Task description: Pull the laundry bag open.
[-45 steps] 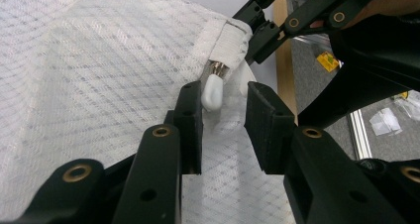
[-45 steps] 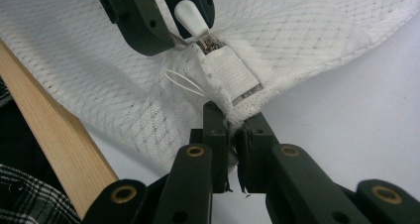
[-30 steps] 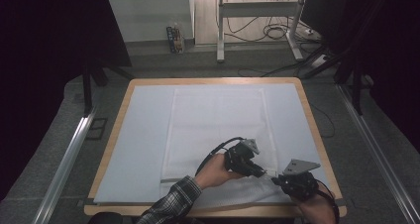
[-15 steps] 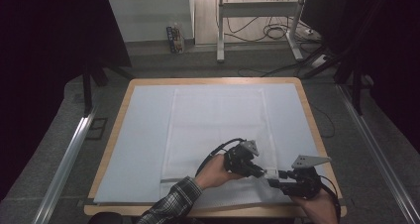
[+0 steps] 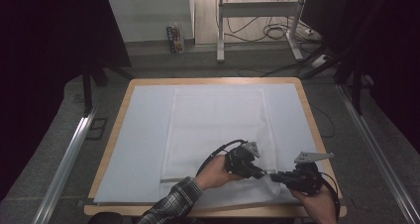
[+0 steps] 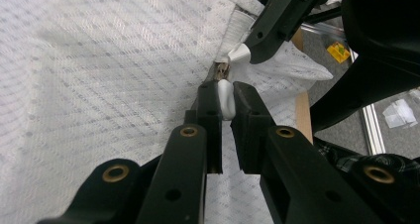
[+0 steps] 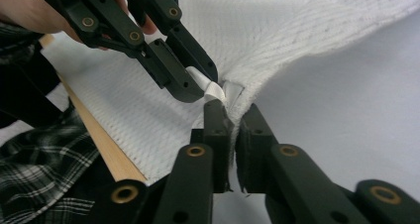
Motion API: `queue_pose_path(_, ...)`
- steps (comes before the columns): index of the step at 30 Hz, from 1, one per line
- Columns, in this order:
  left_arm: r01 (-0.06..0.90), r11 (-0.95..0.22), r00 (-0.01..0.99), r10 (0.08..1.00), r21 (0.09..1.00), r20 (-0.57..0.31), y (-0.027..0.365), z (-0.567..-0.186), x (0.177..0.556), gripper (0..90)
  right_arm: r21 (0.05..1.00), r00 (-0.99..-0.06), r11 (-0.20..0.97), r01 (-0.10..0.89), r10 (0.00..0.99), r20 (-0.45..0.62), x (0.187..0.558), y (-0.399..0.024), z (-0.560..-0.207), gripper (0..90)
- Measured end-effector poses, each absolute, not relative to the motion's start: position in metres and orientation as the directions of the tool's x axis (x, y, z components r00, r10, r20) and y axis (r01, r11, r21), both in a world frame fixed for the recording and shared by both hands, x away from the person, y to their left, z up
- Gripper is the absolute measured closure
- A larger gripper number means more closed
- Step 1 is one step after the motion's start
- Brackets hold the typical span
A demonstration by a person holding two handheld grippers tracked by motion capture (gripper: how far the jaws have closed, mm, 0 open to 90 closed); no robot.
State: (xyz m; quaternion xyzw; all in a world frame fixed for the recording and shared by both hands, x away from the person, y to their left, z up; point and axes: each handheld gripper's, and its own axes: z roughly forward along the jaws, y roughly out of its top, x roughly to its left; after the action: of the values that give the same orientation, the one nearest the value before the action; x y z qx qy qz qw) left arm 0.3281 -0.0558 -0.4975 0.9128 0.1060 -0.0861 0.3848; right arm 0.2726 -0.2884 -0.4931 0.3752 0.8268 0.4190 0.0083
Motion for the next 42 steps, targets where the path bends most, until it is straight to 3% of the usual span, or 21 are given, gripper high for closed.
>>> queue_pose_path(18,0.221,-0.68,0.973,0.109,0.699,-0.203,-0.051,-0.498,0.327,87.4,0.683,-0.7,0.379,0.624,0.66,0.273,0.27,-0.287,-0.491,86.0)
queue_pose_path(30,0.263,-0.658,0.96,0.109,0.706,-0.256,-0.038,-0.506,0.329,87.5,0.666,-0.694,0.389,0.636,0.666,0.274,0.269,-0.286,-0.492,86.3)
queue_pose_path(42,0.262,-0.662,0.961,0.116,0.702,-0.25,-0.027,-0.509,0.328,87.4,0.667,-0.697,0.4,0.629,0.669,0.257,0.267,-0.285,-0.491,86.3)
